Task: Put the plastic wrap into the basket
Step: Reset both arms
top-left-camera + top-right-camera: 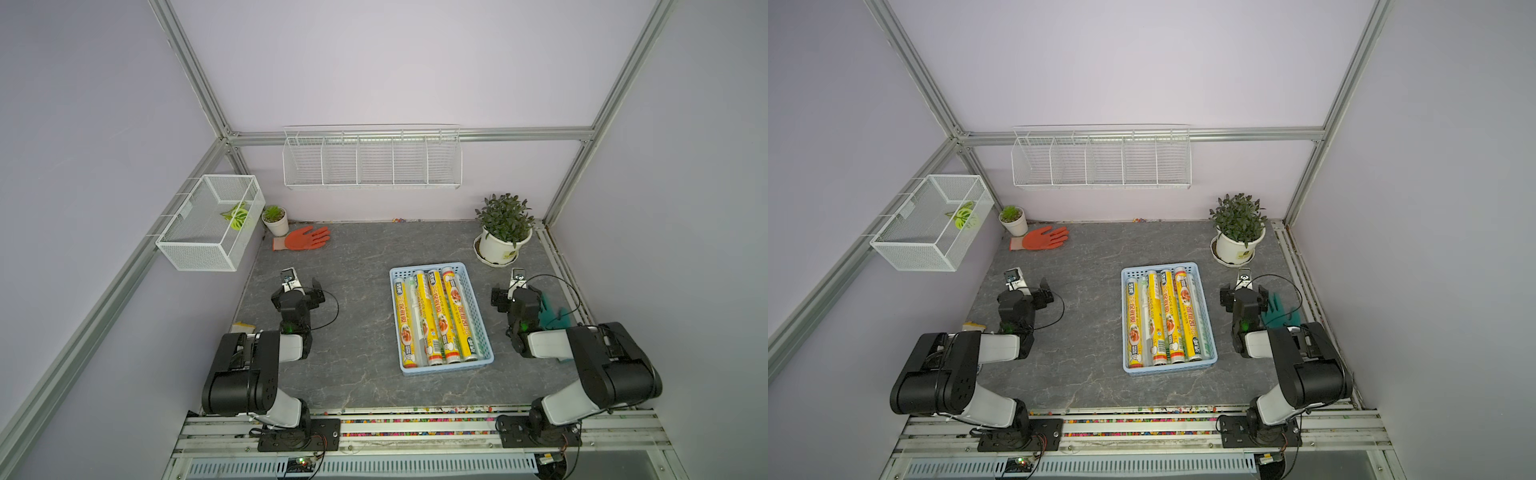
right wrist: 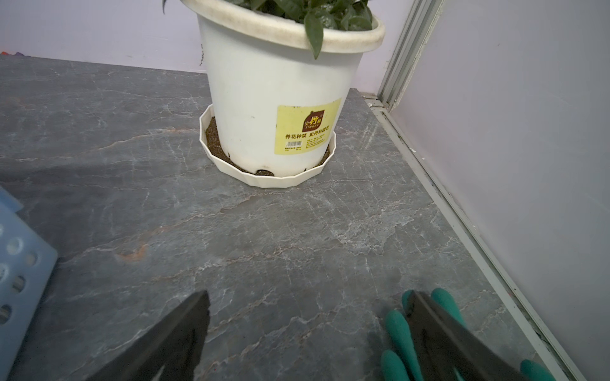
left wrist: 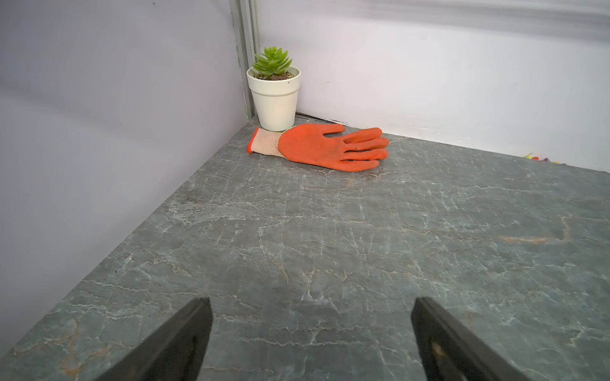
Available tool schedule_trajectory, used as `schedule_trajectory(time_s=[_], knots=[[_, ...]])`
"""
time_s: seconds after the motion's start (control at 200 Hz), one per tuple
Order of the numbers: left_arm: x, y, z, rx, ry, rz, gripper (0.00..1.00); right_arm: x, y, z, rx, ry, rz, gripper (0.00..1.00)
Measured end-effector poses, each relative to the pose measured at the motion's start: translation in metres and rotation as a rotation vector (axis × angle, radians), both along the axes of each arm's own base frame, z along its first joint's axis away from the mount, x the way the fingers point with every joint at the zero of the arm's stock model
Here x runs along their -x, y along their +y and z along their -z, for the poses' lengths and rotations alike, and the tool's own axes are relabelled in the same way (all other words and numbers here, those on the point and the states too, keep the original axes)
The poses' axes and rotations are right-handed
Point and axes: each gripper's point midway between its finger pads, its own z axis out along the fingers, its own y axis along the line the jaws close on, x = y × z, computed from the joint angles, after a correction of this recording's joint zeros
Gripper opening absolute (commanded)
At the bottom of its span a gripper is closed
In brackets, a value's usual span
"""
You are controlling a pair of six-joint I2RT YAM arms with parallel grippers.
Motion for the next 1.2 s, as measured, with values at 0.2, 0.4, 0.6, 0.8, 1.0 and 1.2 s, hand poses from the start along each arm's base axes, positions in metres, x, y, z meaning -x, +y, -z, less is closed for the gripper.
schedule_trajectory(time_s=[0.2,0.4,0.6,0.8,1.0,1.2], knots=[[0.000,0.000,0.000,0.003,0.000,0.001,1.00,0.000,0.000,0.001,0.001,0.003,0.000,0.98],[0.000,-0.001,0.000,0.003,0.000,0.003,1.00,0.000,0.000,0.001,0.000,0.003,0.001,0.98],[0.000,-0.001,0.000,0.003,0.000,0.003,1.00,0.000,0.000,0.001,0.000,0.003,0.001,0.98],[0.000,-0.001,0.000,0.003,0.000,0.003,1.00,0.000,0.000,0.001,0.000,0.003,0.001,0.98],[-0.001,-0.008,0.000,-0.002,0.001,0.053,1.00,0.000,0.000,0.001,0.000,0.003,0.001,0.99],[0.004,-0.021,0.002,-0.001,-0.001,0.146,1.00,0.000,0.000,0.001,0.000,0.003,0.001,0.98]])
